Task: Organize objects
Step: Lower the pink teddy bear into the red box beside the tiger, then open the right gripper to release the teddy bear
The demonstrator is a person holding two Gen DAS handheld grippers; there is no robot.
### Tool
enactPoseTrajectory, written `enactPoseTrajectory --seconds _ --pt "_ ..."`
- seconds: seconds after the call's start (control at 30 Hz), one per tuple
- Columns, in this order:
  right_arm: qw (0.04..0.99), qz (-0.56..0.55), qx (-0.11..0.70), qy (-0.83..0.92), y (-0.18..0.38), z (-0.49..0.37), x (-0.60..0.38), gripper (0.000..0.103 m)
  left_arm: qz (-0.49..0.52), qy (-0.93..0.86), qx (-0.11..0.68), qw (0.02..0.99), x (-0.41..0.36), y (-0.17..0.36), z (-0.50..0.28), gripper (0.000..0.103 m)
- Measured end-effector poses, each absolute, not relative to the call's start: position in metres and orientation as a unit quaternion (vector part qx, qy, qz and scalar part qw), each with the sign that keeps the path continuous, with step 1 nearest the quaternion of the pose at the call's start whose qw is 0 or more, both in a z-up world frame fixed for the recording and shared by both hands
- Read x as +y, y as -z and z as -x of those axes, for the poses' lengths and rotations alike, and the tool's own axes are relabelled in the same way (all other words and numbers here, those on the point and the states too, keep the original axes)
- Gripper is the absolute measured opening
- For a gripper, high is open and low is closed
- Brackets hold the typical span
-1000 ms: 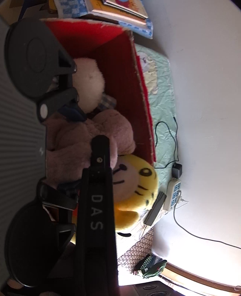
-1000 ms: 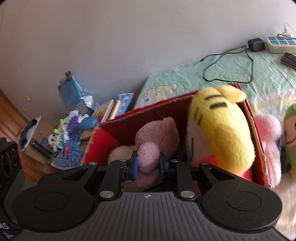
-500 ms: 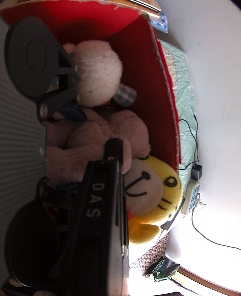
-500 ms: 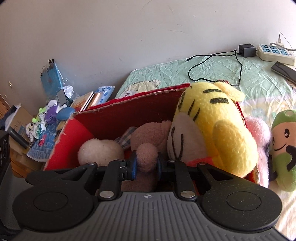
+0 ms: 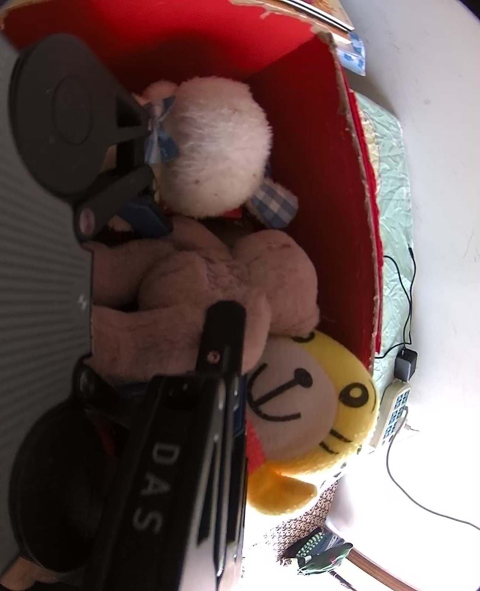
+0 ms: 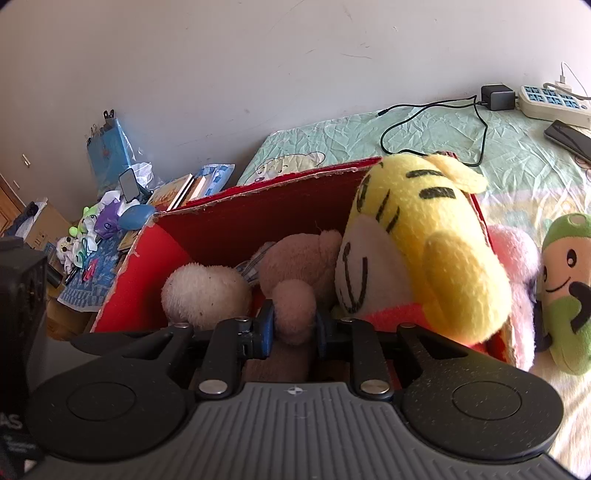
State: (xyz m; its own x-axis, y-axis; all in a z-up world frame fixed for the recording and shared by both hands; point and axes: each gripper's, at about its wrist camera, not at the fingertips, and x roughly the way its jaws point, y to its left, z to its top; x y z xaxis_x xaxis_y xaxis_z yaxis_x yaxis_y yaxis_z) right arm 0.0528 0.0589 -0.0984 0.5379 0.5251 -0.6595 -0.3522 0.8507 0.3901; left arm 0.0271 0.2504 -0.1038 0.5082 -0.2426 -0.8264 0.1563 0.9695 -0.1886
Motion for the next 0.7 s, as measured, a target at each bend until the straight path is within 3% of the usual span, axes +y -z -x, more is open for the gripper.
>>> enactPoseTrajectory --seconds 0.6,0.7 --pt "0.869 -0.125 0.407 -0.253 0.096 -0.043 0.045 0.024 0.050 0.079 0.494 0.864 0.249 0.101 -0.023 0.082" --pt "0.868 -0.128 0.406 -0.254 0.095 -0.042 0.042 0.024 0.055 0.078 0.491 0.866 0.250 0.097 -0.020 0.090"
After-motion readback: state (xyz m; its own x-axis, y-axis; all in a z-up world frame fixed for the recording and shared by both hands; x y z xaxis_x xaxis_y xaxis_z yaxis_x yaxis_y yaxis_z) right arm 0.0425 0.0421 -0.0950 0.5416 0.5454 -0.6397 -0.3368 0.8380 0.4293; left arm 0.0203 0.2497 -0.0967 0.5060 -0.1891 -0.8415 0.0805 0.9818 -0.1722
